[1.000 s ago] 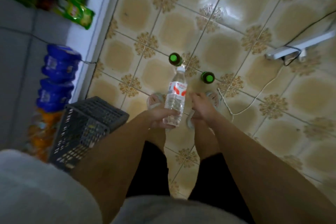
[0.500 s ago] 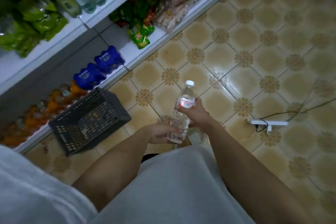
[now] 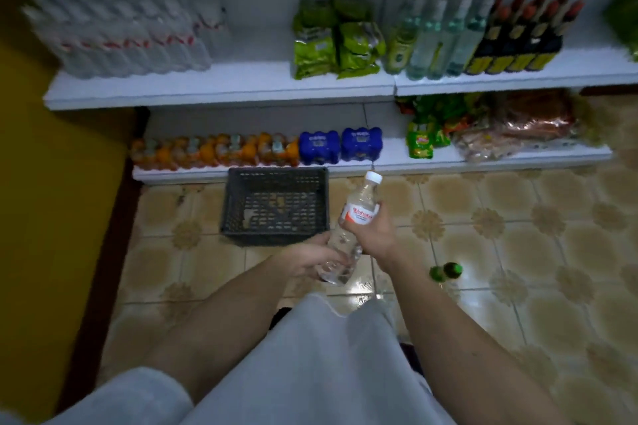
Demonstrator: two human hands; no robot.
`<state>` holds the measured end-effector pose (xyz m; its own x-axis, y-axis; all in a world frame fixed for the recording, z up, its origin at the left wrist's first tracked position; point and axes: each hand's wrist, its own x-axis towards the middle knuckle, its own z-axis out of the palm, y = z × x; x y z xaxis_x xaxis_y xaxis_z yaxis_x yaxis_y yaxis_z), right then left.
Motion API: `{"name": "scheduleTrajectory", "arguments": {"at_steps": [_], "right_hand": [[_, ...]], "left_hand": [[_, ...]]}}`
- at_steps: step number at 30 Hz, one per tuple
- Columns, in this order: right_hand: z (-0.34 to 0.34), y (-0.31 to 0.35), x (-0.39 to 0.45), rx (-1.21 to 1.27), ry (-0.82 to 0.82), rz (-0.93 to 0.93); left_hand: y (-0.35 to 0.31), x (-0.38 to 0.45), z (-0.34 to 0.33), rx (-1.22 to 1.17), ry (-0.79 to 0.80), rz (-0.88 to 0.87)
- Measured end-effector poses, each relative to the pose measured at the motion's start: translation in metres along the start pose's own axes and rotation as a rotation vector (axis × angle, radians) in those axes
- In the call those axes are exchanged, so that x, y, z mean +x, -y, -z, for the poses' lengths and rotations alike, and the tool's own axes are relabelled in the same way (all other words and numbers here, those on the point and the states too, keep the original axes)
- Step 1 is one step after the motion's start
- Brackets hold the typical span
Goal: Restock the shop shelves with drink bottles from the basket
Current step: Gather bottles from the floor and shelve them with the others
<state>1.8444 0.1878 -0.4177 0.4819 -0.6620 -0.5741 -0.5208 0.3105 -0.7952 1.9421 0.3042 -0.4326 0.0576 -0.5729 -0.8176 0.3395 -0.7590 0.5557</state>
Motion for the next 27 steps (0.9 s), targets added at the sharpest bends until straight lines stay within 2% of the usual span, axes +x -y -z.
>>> {"name": "scheduleTrajectory", "arguments": {"at_steps": [9, 16, 21, 27], "right_hand": [[-0.129, 0.111, 0.005, -0.173, 0.194, 0.341], [-0.174, 0.175, 0.051, -0.264, 0.31, 0.454], [-0.195, 0.222, 0.099, -0.392, 0.293, 0.528], [-0.214, 0.272, 0.139, -0.408, 0.304, 0.539]], "left_hand": [[-0.069, -0.093, 0.146, -0.205, -0.368, -0.349], [-0.156, -0.092, 0.214, 0.132, -0.616, -0.457], [-0.201, -0.092, 0.248, 0.243, -0.758, -0.516], [-0.25, -0.095, 0.285, 0.375, -0.821, -0.57]]}}
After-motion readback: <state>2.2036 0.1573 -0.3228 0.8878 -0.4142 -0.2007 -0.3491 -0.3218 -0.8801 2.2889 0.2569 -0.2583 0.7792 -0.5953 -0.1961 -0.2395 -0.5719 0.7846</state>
